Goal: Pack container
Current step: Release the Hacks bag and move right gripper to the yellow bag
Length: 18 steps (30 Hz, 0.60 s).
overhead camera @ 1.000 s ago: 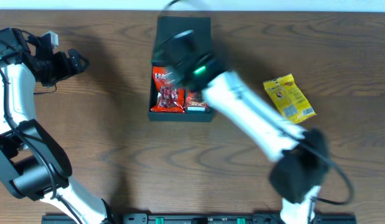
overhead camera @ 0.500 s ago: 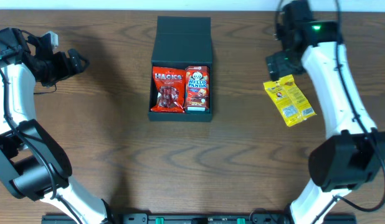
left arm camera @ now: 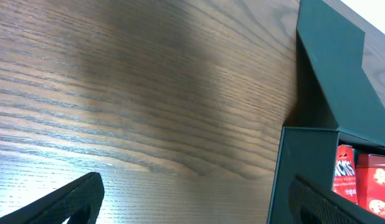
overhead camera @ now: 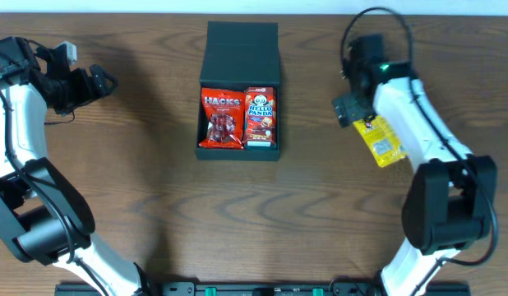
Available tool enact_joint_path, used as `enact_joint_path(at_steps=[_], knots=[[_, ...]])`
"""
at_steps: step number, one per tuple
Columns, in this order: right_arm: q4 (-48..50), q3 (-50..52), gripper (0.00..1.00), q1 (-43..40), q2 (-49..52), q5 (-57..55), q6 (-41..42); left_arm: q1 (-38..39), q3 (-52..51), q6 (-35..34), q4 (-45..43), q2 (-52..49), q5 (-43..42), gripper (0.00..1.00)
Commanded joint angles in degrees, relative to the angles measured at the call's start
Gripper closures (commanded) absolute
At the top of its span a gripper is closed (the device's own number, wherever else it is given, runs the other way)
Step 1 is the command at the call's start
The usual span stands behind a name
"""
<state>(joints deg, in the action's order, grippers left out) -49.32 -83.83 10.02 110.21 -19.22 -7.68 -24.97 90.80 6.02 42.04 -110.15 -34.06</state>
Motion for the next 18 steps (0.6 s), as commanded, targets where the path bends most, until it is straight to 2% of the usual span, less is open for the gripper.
enact_joint_path(at_steps=[1,11,18], knots=[[1.9,2.5,0.02,1.3,1.7,-3.5,3.1,-0.1,1.7,-0.5,0.2,1.3,0.6,0.05],[6.0,2.9,0.19,1.6,7.4,-5.4,3.4,-0.1,1.7,-0.9,0.6,1.3,0.6,0.05],[8.3,3.0,0.45,1.0,8.3,-6.1,3.3,-0.1,1.7,-0.9,0.6,1.3,0.6,0.05]])
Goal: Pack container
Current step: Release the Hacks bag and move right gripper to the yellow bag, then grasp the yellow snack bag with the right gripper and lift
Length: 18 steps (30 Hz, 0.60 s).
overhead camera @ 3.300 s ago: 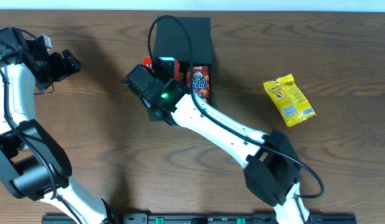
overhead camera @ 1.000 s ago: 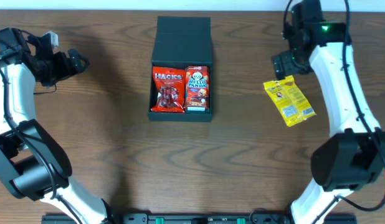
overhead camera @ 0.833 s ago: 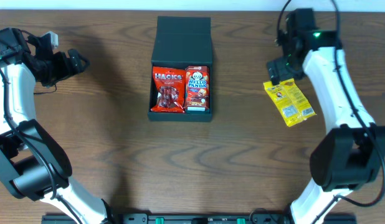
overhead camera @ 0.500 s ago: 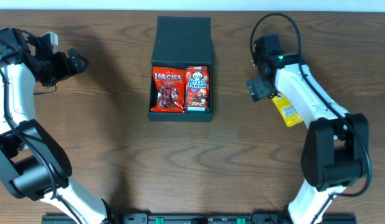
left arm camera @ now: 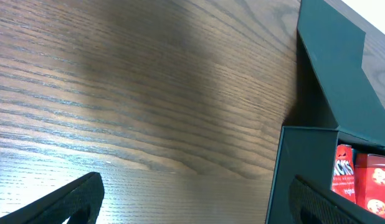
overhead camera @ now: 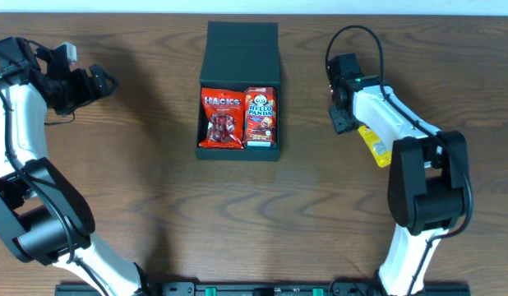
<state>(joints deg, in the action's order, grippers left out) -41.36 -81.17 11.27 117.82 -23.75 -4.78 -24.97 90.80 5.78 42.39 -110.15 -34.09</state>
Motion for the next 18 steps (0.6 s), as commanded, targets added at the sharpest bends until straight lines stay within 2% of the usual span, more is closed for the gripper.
enact_joint_path(at_steps=[1,4,7,12,15,18], knots=[[0.3,0.3,0.45,-0.4,0.9,-1.5,0.4,-0.1,1.7,-0.7,0.3,1.3,0.6,0.05],[0.3,0.3,0.46,-0.8,1.6,-1.5,0.4,-0.1,1.7,-0.7,0.2,1.3,0.6,0.04],[0.5,0.3,0.52,-0.9,2.2,-1.3,0.4,-0.1,1.7,-0.6,0.2,1.3,0.6,0.05],[1.5,0.3,0.55,-0.9,3.2,-1.3,0.4,-0.1,1.7,-0.7,0.2,1.3,0.6,0.04],[1.6,0.3,0.7,-0.9,3.5,-1.3,0.4,-0.1,1.7,-0.7,0.2,1.3,0.6,0.04],[1.6,0.3,0.91,-0.9,3.5,-1.3,0.4,-0.1,1.7,-0.7,0.2,1.3,0.6,0.04]])
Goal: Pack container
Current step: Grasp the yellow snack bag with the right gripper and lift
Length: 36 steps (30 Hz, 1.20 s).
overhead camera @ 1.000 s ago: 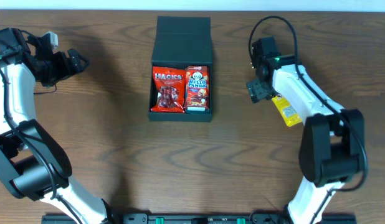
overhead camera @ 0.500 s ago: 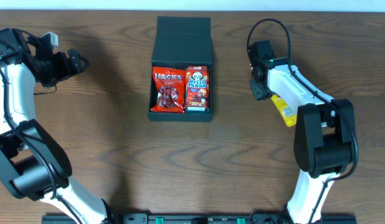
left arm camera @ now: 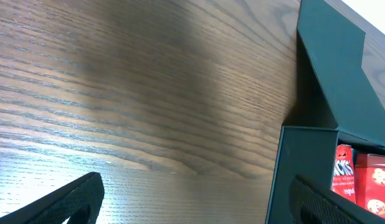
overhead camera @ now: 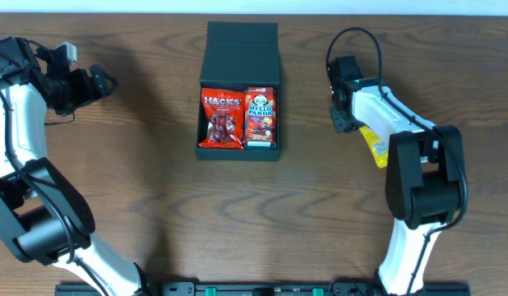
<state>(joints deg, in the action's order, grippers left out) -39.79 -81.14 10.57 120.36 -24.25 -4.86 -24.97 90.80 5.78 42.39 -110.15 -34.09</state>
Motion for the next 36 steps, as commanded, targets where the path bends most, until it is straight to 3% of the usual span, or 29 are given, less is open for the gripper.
enact_joint_path(at_steps=[1,9,16,26,33,36], knots=[[0.0,0.3,0.97,-0.2,1.0,-0.8,0.5,-0.1,1.7,-0.7,0.2,1.3,0.6,0.05],[-1.6,-1.1,0.99,0.1,0.7,-0.8,1.0,-0.1,1.7,-0.7,0.2,1.3,0.6,0.05],[-8.0,-12.6,0.99,1.5,-3.0,3.4,2.8,-0.1,1.7,-0.7,0.2,1.3,0.6,0.05],[-13.0,-35.7,0.99,2.6,-8.4,42.3,1.9,-0.1,1.7,-0.7,0.6,1.3,0.6,0.05],[-13.7,-39.8,0.99,5.3,-10.2,73.5,3.5,-0.1,1.7,-0.6,0.5,1.3,1.4,0.05],[-15.9,-39.6,0.99,5.5,-9.6,81.4,3.0,-0.1,1.7,-0.6,0.2,1.3,1.5,0.05]])
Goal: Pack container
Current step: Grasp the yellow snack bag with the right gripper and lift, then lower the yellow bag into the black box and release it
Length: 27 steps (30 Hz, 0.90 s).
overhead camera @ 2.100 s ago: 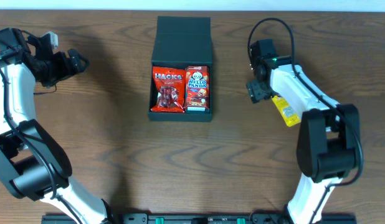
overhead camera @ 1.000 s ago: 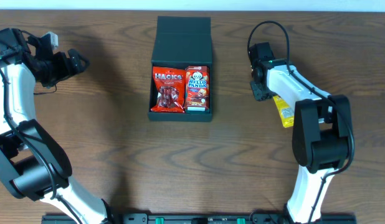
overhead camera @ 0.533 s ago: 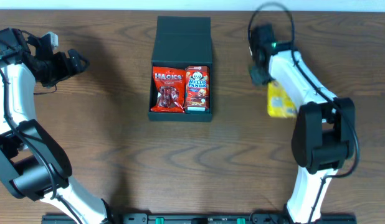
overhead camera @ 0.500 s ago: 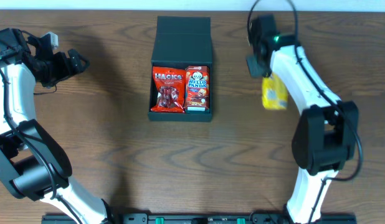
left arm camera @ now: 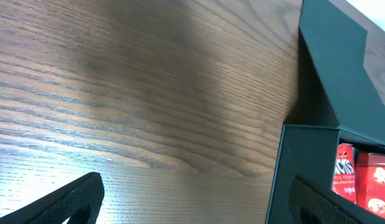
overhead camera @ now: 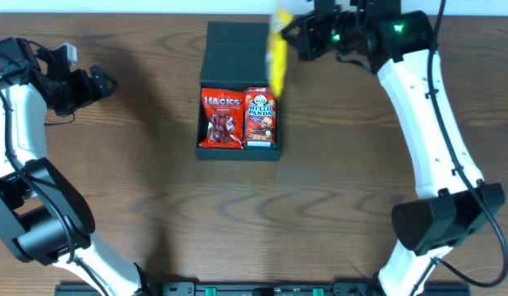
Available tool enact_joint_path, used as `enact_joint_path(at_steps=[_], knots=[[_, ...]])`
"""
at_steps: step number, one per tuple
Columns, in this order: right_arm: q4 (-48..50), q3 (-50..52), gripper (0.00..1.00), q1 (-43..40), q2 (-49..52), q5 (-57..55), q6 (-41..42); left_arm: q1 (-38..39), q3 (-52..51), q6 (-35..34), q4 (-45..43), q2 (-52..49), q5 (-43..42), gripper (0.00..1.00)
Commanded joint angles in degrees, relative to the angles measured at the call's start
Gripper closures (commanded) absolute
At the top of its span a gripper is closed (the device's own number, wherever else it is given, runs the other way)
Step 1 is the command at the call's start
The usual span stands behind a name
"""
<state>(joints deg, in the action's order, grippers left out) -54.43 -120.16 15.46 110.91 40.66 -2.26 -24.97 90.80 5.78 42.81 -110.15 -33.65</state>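
A dark box (overhead camera: 201, 99) with its lid (overhead camera: 242, 39) folded back stands at the table's back middle. Inside lie a red Hacks bag (overhead camera: 222, 119) and a Hello Panda packet (overhead camera: 260, 115). A yellow packet (overhead camera: 278, 56), blurred, hangs over the box's right rear part, and my right gripper (overhead camera: 288, 33) is shut on its top end. Far to the left my left gripper (overhead camera: 110, 82) stands open with nothing in it. The left wrist view shows that gripper (left arm camera: 195, 200) above bare wood, with the box (left arm camera: 304, 168) to its right.
The brown wooden table (overhead camera: 139, 181) spreads all round the box. The white back edge (overhead camera: 155, 6) runs along the top. Both arm bases stand at the front corners.
My right gripper was low on the table right of the box, at the yellow packet's end. Now it is up at the back, holding the packet over the box. The left arm has not moved.
The yellow packet lay on the table to the right of the box, with my right gripper beside it. At the two following moments the gripper sat at the packet's near end. Now the packet is off the table and hangs over the box.
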Motion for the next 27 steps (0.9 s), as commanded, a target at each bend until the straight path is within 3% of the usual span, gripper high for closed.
enact_joint_path(at_steps=[1,16,21,27], knots=[[-2.4,-0.4,0.99,0.6,0.1,17.1,0.0,-0.1,1.7,-0.6,-0.4,1.3,1.1,0.05],[-8.0,0.7,0.99,7.9,4.2,15.8,-3.1,-0.2,1.7,0.5,-1.2,1.3,1.2,0.05],[-7.0,0.7,0.99,10.7,7.2,26.1,-2.9,-0.3,1.7,1.6,-1.1,1.3,1.2,0.05],[-5.7,0.7,0.99,12.1,10.3,23.9,-2.7,-0.3,1.7,2.0,-1.0,1.3,1.2,0.05]])
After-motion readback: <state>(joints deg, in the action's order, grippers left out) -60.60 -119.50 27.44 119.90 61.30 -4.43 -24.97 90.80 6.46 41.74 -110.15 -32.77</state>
